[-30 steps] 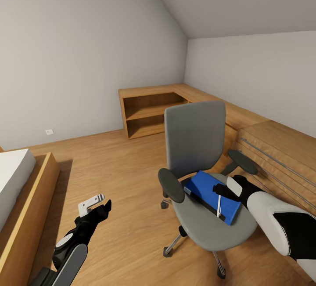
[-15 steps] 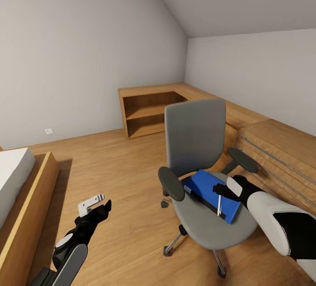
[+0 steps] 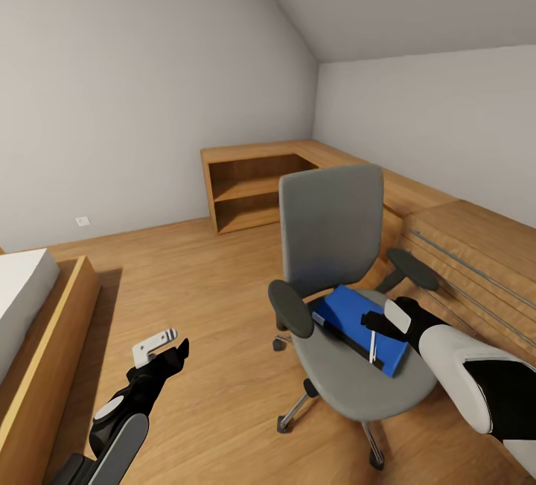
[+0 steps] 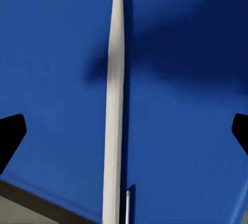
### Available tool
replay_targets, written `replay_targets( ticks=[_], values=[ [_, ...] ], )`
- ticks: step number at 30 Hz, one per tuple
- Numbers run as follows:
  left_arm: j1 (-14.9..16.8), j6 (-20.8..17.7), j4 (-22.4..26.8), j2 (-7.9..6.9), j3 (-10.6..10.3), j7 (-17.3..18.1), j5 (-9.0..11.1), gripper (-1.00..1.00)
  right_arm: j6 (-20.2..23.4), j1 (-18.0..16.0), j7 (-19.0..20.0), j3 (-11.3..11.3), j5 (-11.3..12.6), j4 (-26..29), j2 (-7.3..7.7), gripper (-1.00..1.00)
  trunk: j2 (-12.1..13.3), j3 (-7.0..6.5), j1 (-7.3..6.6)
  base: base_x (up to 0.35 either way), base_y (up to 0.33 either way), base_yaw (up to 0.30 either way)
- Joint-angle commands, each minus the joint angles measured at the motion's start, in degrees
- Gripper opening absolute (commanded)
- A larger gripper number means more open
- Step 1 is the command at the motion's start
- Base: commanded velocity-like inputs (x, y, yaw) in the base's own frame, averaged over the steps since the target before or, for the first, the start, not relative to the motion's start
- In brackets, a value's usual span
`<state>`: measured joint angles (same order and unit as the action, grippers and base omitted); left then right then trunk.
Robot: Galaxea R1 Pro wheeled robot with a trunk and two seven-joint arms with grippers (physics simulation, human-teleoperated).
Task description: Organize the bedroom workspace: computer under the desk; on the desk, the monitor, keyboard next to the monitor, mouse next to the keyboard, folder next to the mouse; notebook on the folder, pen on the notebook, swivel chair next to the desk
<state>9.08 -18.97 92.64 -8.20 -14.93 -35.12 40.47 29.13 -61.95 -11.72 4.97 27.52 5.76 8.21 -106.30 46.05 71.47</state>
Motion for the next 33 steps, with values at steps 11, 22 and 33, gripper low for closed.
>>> replay_targets(
  ticks=[11,22,33],
  values=[
    [0.03,-0.11,0.09,-0.05,-0.14,-0.47,0.37,1.00,0.31,-0.01,-0.32,0.48,0.61,0.13,0.04,1.00,-0.44,0.24,0.22,0.000,0.000,0.000],
    [0.02,-0.11,0.09,-0.06,-0.11,-0.47,0.34,1.00,0.31,-0.01,-0.32,0.48,0.61,0.13,0.05,1.00,-1.64,0.78,0.88,0.000,0.000,0.000],
    [0.02,-0.11,0.09,-0.07,-0.12,-0.47,0.38,1.00,0.31,-0.01,-0.32,0.48,0.61,0.13,0.05,1.00,-2.45,1.13,1.32,0.000,0.000,0.000]
  ],
)
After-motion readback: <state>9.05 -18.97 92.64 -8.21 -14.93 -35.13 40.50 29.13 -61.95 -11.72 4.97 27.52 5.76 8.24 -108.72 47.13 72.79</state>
